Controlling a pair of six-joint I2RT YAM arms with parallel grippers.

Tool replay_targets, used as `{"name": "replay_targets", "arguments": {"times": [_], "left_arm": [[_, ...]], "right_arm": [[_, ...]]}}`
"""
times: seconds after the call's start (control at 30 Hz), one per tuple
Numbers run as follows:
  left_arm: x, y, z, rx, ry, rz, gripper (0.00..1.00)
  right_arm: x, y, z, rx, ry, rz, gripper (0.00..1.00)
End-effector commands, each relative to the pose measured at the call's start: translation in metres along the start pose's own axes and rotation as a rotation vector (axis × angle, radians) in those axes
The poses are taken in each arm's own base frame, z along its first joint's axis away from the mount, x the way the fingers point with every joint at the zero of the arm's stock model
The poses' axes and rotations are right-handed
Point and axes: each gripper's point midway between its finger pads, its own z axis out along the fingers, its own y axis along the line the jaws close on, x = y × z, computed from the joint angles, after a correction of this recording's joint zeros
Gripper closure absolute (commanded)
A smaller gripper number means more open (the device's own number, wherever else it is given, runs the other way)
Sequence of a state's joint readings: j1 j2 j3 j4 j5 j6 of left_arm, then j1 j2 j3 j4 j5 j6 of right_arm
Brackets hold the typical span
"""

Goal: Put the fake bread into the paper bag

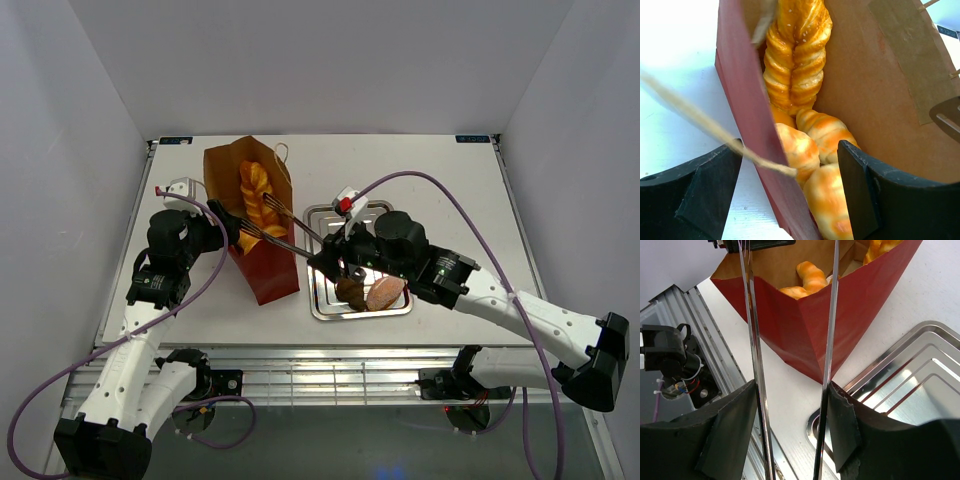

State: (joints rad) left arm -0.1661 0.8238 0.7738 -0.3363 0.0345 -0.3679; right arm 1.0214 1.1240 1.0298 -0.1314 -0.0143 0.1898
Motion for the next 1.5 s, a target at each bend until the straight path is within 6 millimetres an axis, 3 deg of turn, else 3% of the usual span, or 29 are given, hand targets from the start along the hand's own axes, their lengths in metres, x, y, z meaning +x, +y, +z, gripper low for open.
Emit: {"name": "replay_targets", "arguments": {"times": [0.0, 0.27, 0.47, 0.8, 0.97, 1.17, 1.37, 1.47], "left_arm": [[0.004, 0.0, -0.001, 0.001, 0.009, -0.001, 0.14], [0.004, 0.0, 0.0, 0.002, 0.011, -0.001, 0.14], [0.004, 0.0, -0.001, 0.003, 0.01, 0.0, 0.14], [0.004, -0.002, -0.001, 0.012, 0.008, 0.0, 0.13], [0.004, -0.002, -0.001, 0.011, 0.01, 0.0, 0.13], [0.004, -0.003, -0.001, 0.017, 0.01, 0.001, 0.13], [0.004, -0.004, -0.002, 0.021, 0.009, 0.001, 0.13], [0.003, -0.004, -0.002, 0.022, 0.007, 0.0, 0.13]], "right_arm": [[-0.04, 0.008, -0.001, -0.016, -0.107, -0.023, 0.39], [-0.053, 0.011, -0.01, -0.022, -0.142, -0.022, 0.44], [-0.064, 0.001, -0.021, 0.041, -0.191, -0.004, 0.53], [-0.065, -0.022, -0.048, 0.177, -0.269, 0.045, 0.66], [-0.043, -0.042, -0.059, 0.272, -0.271, 0.091, 0.69], [-0.004, -0.088, -0.084, 0.515, -0.287, 0.165, 0.68], [0.031, -0.138, -0.113, 0.746, -0.308, 0.228, 0.61], [0.058, -0.155, -0.113, 0.792, -0.253, 0.244, 0.59]]}}
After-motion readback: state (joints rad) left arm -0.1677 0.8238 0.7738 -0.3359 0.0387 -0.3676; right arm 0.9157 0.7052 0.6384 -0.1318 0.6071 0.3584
